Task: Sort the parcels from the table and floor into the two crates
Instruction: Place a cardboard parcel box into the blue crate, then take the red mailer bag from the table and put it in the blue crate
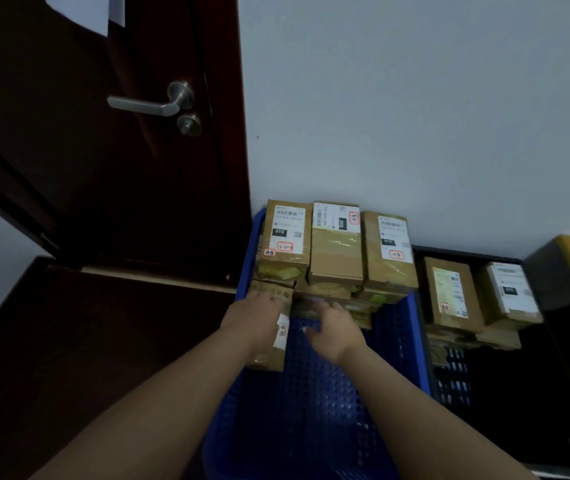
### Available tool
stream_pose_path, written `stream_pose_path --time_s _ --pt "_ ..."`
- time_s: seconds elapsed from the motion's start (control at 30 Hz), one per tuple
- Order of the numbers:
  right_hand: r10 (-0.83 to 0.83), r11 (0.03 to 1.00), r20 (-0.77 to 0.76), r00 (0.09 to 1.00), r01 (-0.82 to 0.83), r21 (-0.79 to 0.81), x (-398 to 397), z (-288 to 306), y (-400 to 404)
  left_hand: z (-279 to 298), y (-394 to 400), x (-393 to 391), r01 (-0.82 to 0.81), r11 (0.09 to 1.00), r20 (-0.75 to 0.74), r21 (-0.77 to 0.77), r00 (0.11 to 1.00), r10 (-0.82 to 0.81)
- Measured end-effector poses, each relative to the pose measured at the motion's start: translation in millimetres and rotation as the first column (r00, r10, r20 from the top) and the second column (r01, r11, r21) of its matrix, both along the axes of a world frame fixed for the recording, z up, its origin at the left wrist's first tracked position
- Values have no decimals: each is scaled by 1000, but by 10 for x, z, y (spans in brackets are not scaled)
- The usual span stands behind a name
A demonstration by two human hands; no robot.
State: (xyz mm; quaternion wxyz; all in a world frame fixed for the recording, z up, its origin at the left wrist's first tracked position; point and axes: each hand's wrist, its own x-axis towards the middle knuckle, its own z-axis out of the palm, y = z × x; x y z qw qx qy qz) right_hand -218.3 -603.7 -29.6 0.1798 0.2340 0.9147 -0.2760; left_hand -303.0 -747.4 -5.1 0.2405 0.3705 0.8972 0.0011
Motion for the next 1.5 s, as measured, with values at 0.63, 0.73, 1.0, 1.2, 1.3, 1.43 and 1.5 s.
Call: stream_pose_path --time_s 0.63,0.73,1.0,1.2,1.3,1.43,1.5 --pt "-299 846 -299 906 397 357 2050 2018 693 2015 1495 1771 635 767 -395 92 731 -557" --pt "-350 788 -351 869 475 391 2426 2230 911 2263 1793 2164 697 713 -455 70 659 -599" --pt "-413 665 -389 823 565 488 3866 2573 1704 2500 2682 3432 761 648 -525 27 563 -639" --pt "-481 594 -369 795 605 529 5418 2644 2426 2354 3559 4755 790 612 -484 27 546 -684" --pt "-546 562 -357 758 647 515 6033 2622 2714 2284 3895 5337 813 578 -470 68 537 -700" --pt "-583 560 -378 719 693 454 6538 2499 2986 2217 4248 5831 829 559 -474 25 502 -723" --pt "-602 557 -393 695 718 417 6725 2405 3100 2174 4420 5988 831 556 -475 15 495 -727"
